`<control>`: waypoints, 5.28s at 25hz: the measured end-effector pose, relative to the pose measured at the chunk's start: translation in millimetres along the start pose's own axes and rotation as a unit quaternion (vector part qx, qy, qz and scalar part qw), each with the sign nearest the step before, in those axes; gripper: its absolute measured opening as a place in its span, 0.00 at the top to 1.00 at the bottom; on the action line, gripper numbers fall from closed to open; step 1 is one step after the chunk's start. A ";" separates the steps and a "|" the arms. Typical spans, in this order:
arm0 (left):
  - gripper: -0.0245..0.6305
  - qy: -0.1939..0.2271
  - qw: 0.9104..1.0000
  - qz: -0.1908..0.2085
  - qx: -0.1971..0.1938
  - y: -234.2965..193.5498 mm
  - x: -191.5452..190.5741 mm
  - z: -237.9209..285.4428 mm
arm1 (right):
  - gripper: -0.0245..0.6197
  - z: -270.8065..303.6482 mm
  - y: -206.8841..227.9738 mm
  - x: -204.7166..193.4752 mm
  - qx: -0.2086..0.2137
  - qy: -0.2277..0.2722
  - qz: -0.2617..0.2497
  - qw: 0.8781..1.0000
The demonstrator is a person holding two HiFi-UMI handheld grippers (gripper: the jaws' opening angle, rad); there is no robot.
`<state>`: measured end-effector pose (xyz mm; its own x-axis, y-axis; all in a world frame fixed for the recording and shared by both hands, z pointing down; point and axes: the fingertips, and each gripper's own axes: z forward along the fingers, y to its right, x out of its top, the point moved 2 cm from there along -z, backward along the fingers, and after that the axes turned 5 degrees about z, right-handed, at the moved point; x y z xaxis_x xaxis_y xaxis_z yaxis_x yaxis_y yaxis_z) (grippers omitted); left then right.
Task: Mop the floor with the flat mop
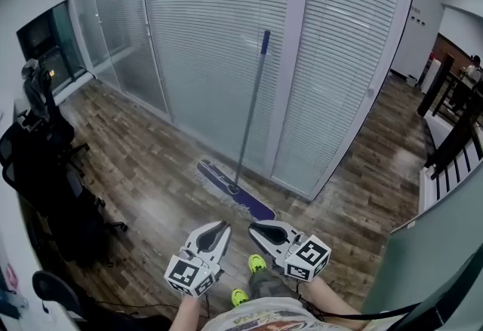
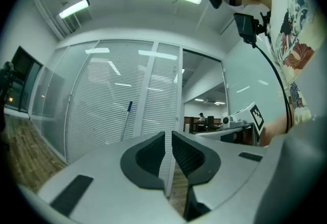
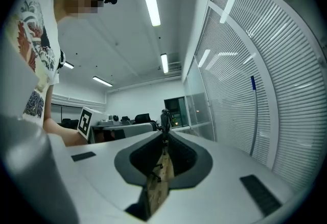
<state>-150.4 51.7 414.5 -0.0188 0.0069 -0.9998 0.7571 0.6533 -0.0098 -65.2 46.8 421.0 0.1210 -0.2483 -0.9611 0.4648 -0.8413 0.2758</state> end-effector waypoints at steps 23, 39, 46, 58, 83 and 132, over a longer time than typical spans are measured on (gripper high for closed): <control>0.89 -0.067 0.997 -0.020 0.013 -168.7 -29.1 207.5 | 0.90 140.3 241.8 54.9 0.032 -0.012 0.009 0.999; 0.89 -0.065 0.998 -0.017 -0.001 -248.4 -34.0 370.7 | 0.90 190.1 409.2 105.6 0.022 -0.002 -0.007 1.000; 0.89 -0.062 0.997 0.011 -0.033 -282.5 -28.1 421.9 | 0.90 215.5 450.0 127.3 -0.007 0.010 -0.024 1.000; 0.89 -0.059 0.989 0.042 -0.128 -380.6 -27.5 547.6 | 0.90 281.7 571.3 171.8 -0.109 0.030 -0.033 0.993; 0.61 -0.068 0.968 0.078 -0.230 -497.5 -63.3 752.3 | 0.66 357.7 760.8 233.7 -0.311 0.032 -0.069 0.947; 0.78 -0.071 0.967 0.155 -0.192 -247.7 -41.5 521.4 | 0.75 204.3 475.1 183.8 0.006 0.092 -0.078 0.993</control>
<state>3.4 -505.2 449.2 0.2798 0.1609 -0.9465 0.4139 0.8693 0.2702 -1.3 -496.7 378.1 0.2067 -0.0238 -0.9781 0.4801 -0.8686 0.1226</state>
